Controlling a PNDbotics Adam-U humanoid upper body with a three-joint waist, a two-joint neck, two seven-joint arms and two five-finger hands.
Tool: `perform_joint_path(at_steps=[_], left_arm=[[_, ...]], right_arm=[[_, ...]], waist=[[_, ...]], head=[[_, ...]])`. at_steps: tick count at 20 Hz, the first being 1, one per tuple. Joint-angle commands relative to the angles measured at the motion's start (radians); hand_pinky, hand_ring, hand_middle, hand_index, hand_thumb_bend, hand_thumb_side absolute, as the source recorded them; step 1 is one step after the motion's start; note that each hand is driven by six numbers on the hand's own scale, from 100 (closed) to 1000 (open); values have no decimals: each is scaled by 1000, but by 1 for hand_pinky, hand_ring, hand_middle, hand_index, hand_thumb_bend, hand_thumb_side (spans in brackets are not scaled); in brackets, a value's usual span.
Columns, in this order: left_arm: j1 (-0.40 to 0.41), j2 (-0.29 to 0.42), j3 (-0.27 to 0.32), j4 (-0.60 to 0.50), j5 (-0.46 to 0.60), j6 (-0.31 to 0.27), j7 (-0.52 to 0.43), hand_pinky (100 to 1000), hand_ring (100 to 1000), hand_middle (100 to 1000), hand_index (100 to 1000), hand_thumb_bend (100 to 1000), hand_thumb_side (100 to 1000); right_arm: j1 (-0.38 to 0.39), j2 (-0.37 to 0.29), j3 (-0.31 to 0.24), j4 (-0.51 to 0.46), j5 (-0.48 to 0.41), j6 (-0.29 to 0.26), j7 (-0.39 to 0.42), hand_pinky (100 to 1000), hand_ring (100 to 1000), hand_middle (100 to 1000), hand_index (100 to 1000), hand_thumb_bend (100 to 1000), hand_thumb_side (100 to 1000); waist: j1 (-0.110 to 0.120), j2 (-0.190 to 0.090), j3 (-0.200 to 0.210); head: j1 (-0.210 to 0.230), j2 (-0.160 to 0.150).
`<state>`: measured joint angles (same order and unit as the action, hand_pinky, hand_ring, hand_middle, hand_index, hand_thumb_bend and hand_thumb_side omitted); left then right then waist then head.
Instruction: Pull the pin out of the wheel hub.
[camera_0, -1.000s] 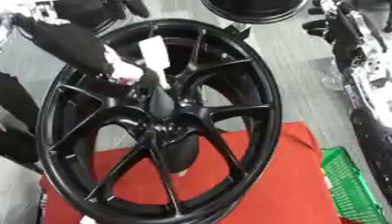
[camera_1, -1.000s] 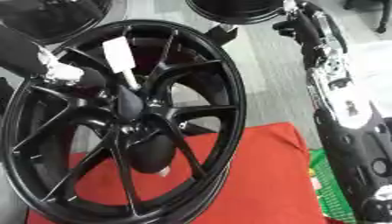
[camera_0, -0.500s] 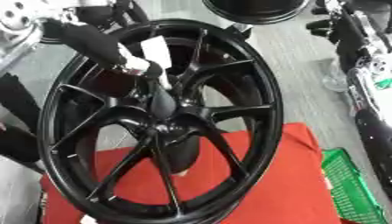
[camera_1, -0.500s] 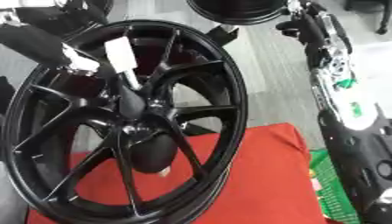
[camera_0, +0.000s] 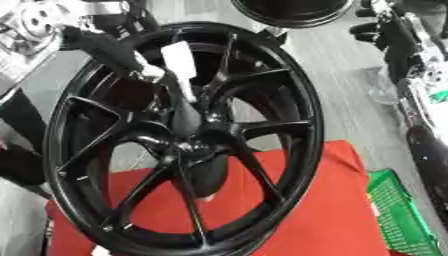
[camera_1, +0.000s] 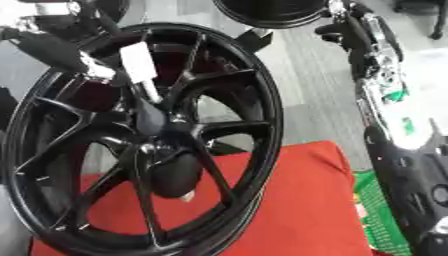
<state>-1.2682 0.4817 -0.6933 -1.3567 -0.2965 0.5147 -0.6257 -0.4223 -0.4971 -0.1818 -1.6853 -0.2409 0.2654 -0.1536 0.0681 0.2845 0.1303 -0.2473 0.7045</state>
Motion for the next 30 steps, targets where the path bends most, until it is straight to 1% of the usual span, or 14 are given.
perform_joint_path(at_steps=[1, 5, 10, 15, 21, 24, 26, 30], left_arm=[[-31, -10, 31, 29, -14, -19, -9, 906, 914, 886, 889, 585, 442], [-41, -30, 42, 63, -33, -56, -40, 913, 919, 890, 888, 574, 404], [-51, -42, 54, 85, -40, -89, -90, 912, 920, 886, 886, 550, 421], [-55, -56, 59, 94, -49, -102, -108, 905, 915, 879, 875, 532, 428], [-57, -89, 69, 126, -79, -111, -101, 894, 907, 868, 869, 517, 420], [-57, -106, 73, 147, -96, -120, -97, 890, 904, 865, 865, 512, 402], [-57, -110, 74, 155, -106, -127, -98, 883, 897, 857, 853, 489, 352], [-58, -108, 77, 158, -120, -133, -103, 877, 883, 851, 844, 448, 310]], right_arm=[[-14, -16, 0, -6, 6, -2, 5, 778, 642, 702, 750, 100, 630], [-17, -14, 0, -7, 5, -2, 7, 778, 643, 702, 750, 100, 624], [-17, -13, 1, -6, 5, -2, 9, 778, 643, 702, 751, 100, 629], [-17, -13, 3, -5, 5, -1, 12, 778, 643, 702, 751, 100, 631], [-23, -10, 5, -5, 4, -1, 15, 778, 644, 703, 751, 100, 627], [-28, -7, 6, -7, 2, -1, 18, 778, 644, 703, 751, 100, 626], [-29, -6, 6, -8, 2, -1, 18, 778, 645, 703, 751, 100, 627], [-29, -7, 7, -8, 2, 0, 19, 778, 645, 703, 751, 100, 628]], waist=[[-6, -17, -2], [-7, -18, -6], [-7, -19, -7], [-7, -19, -9], [-7, -18, -16], [-7, -18, -22], [-6, -17, -23], [-4, -17, -23]], head=[[4, -18], [10, -27], [15, -31], [19, -32], [28, -34], [32, -34], [34, -34], [36, -32]])
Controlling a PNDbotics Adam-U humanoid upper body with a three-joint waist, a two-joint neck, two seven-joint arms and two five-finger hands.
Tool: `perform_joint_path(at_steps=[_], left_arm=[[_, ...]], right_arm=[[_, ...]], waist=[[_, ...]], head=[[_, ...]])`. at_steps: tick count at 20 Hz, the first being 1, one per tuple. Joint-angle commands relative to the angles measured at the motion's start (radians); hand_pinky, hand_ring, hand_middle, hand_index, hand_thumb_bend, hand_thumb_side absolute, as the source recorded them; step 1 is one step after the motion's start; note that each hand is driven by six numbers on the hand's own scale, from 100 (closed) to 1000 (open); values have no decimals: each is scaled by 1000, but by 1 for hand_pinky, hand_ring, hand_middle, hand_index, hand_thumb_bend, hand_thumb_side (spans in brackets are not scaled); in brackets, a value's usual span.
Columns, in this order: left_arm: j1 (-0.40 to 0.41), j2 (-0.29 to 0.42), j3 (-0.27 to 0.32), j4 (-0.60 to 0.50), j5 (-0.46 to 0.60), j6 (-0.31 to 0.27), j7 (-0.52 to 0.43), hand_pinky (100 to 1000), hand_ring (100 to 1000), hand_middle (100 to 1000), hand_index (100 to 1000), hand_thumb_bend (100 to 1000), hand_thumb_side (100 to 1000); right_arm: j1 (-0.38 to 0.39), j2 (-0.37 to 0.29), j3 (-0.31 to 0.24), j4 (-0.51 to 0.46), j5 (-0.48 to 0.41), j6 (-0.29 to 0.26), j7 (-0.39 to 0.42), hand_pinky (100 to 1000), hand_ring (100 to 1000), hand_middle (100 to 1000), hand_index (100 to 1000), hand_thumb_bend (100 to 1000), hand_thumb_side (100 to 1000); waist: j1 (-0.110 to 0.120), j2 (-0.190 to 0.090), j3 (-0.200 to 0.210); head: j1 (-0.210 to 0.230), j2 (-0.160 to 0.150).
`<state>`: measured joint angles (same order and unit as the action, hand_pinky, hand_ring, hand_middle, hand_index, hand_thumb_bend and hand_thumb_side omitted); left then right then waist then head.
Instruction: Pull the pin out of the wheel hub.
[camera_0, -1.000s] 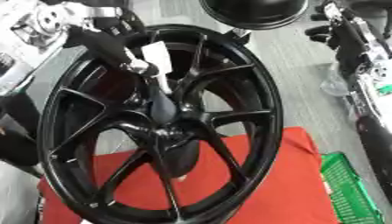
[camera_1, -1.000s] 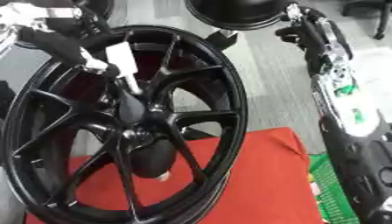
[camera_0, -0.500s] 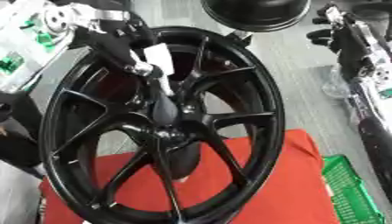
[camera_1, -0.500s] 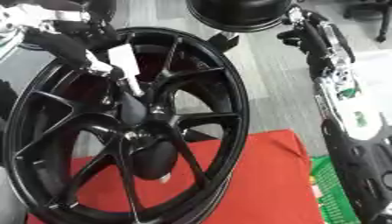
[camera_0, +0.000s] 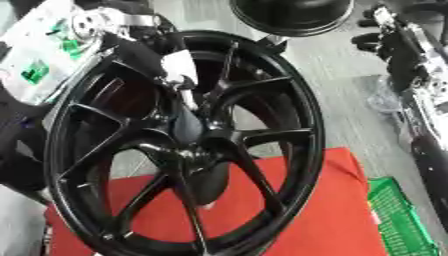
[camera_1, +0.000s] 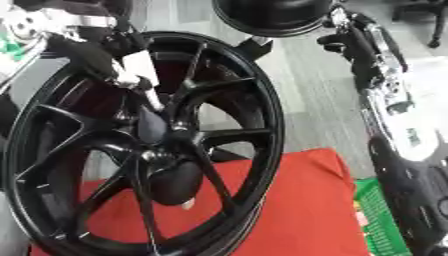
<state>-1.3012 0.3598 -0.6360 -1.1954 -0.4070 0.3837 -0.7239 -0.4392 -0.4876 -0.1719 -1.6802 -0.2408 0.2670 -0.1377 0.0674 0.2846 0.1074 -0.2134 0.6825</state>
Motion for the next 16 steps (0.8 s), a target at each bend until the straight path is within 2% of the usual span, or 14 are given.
perform_joint_path(at_steps=[1, 8, 14, 16], left_arm=[[-26, 14, 20, -4, -10, 0, -5, 874, 875, 849, 841, 423, 298], [-29, 10, 22, -13, 7, 12, 0, 862, 861, 815, 807, 355, 289], [-29, 11, 19, -17, 16, 6, -20, 853, 837, 775, 761, 329, 197], [-30, 11, 18, -18, 11, 4, -26, 843, 827, 756, 718, 322, 153]], right_arm=[[-12, -17, -2, -13, 2, -1, 4, 778, 645, 703, 751, 100, 628], [-11, -17, 0, -10, 4, -1, 7, 778, 646, 704, 751, 100, 629], [-13, -17, 1, -10, 3, -1, 9, 779, 646, 704, 752, 100, 628], [-13, -18, 1, -10, 3, -1, 9, 779, 646, 704, 752, 100, 628]], waist=[[-4, -17, 0], [-4, -17, -1], [-3, -18, -2], [-3, -18, -2]], head=[[2, -10], [5, -11], [5, -13], [5, -13]])
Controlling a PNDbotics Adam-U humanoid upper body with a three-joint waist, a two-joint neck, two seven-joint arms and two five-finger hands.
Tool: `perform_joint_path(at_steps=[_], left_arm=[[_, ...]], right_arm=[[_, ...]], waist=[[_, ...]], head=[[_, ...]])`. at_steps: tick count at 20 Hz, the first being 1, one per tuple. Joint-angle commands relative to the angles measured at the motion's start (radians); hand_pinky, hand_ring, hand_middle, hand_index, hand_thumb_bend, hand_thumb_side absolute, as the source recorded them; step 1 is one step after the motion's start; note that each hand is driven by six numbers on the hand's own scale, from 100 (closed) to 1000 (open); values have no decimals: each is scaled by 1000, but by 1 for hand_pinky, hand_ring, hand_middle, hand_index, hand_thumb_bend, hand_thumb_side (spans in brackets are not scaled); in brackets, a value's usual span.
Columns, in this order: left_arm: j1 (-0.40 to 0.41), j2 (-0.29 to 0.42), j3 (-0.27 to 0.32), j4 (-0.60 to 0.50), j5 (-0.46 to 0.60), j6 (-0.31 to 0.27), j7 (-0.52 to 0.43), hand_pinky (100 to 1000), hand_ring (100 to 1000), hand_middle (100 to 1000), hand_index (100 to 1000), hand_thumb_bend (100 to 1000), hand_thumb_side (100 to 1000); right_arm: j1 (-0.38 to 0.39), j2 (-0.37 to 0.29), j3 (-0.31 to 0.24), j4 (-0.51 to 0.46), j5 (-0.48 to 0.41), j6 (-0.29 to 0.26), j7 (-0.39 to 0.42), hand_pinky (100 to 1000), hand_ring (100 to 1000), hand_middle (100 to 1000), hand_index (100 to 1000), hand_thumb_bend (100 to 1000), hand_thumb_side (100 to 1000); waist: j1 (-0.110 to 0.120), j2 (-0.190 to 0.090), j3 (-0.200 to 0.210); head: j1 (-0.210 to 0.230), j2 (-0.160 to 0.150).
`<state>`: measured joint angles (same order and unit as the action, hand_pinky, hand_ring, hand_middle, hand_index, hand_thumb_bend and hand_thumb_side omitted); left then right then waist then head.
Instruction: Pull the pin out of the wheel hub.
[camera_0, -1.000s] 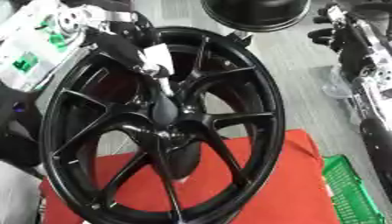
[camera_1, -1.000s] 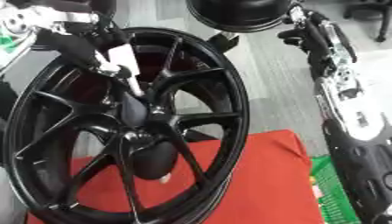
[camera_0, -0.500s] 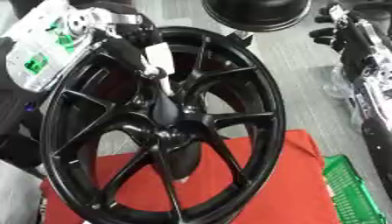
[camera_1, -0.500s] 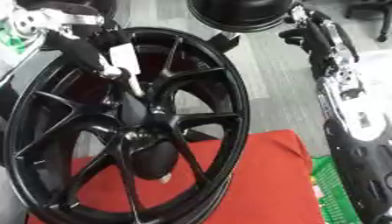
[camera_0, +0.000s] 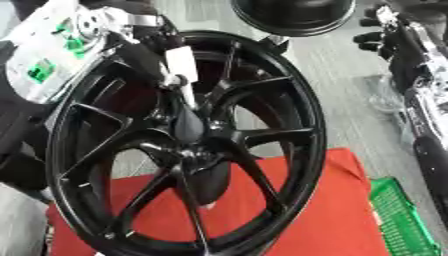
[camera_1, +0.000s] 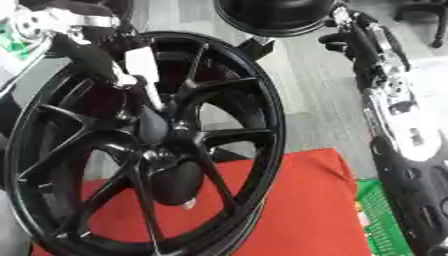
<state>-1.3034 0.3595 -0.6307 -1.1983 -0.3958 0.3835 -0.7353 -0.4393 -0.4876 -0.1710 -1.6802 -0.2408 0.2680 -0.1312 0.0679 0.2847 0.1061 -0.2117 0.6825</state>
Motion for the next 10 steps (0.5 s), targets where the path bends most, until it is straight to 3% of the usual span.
perform_joint_path(at_steps=[1, 7, 10], left_arm=[[-27, 12, 12, -15, -5, 3, -17, 839, 824, 750, 700, 319, 134], [-29, 14, 13, -21, -20, 5, -27, 806, 768, 665, 515, 226, 125], [-30, 16, 13, -27, -25, 7, -28, 799, 758, 652, 474, 215, 140]], right_arm=[[-12, -18, -1, -10, 3, -2, 3, 779, 646, 704, 752, 100, 628], [-11, -18, 1, -8, 4, -2, 5, 779, 647, 704, 752, 100, 630], [-11, -19, 2, -8, 4, -1, 6, 779, 647, 704, 752, 100, 631]], waist=[[-4, -18, 0], [-4, -18, 1], [-4, -18, 1]], head=[[3, -13], [4, -12], [5, -11]])
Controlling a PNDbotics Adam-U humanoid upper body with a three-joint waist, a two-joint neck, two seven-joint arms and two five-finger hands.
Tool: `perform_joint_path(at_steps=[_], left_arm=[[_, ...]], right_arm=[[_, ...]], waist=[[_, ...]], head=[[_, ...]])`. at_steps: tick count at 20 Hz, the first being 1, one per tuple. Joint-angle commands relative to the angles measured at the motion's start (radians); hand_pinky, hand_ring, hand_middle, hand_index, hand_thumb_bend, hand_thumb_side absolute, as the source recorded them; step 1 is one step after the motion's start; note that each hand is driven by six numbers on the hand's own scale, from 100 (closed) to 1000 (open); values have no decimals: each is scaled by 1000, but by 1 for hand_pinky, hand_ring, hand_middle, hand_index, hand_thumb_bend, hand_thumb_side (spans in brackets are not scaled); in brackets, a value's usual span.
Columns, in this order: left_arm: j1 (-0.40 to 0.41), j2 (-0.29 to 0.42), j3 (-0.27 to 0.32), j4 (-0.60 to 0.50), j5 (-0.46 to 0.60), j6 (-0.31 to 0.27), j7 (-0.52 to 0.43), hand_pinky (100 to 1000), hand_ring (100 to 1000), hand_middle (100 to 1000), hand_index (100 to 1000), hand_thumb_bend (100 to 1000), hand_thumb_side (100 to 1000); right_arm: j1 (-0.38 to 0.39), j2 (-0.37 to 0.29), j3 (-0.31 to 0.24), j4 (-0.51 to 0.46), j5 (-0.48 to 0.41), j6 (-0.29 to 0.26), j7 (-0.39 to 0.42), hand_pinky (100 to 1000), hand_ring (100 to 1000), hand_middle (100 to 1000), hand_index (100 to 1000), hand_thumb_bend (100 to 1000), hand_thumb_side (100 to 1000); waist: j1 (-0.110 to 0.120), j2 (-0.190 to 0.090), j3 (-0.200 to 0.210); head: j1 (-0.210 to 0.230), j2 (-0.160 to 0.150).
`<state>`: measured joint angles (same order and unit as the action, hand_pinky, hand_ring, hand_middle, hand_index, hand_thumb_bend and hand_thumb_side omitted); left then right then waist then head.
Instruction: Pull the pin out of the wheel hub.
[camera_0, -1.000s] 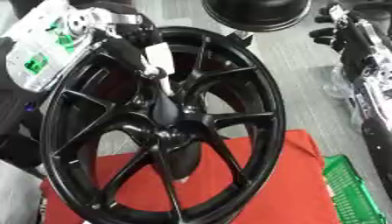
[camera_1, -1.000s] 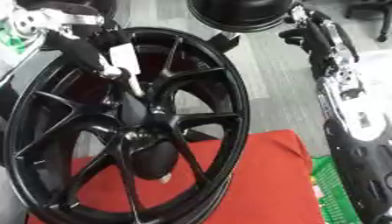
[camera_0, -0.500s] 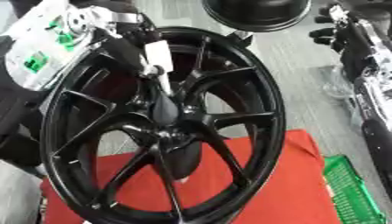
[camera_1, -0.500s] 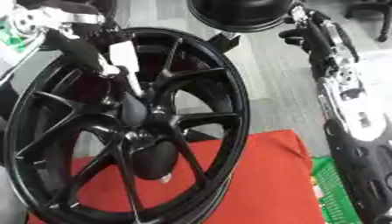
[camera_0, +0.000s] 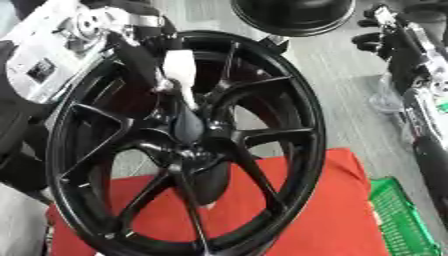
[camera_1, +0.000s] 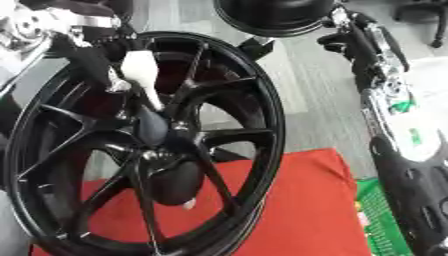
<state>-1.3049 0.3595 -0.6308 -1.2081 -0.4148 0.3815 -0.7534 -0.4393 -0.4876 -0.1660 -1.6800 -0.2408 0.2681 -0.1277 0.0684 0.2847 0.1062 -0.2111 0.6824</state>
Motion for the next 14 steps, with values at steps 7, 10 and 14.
perform_joint_path(at_steps=[7, 10, 14], left_arm=[[-39, 32, 26, -52, -15, 15, 4, 789, 748, 634, 377, 212, 162], [-46, 39, 31, -69, -19, 19, 9, 785, 744, 628, 356, 253, 169], [-59, 66, 61, -124, -8, 27, 29, 780, 740, 624, 347, 229, 163]], right_arm=[[-9, -20, -2, -7, 5, -1, 5, 779, 648, 705, 752, 100, 630], [-7, -20, -2, -6, 5, -1, 5, 779, 648, 705, 752, 100, 630], [-5, -20, -3, -6, 5, -1, 5, 779, 649, 705, 752, 100, 631]], waist=[[-3, -21, 3], [-3, -22, 4], [-3, -23, 6]], head=[[3, -9], [3, -8], [1, -5]])
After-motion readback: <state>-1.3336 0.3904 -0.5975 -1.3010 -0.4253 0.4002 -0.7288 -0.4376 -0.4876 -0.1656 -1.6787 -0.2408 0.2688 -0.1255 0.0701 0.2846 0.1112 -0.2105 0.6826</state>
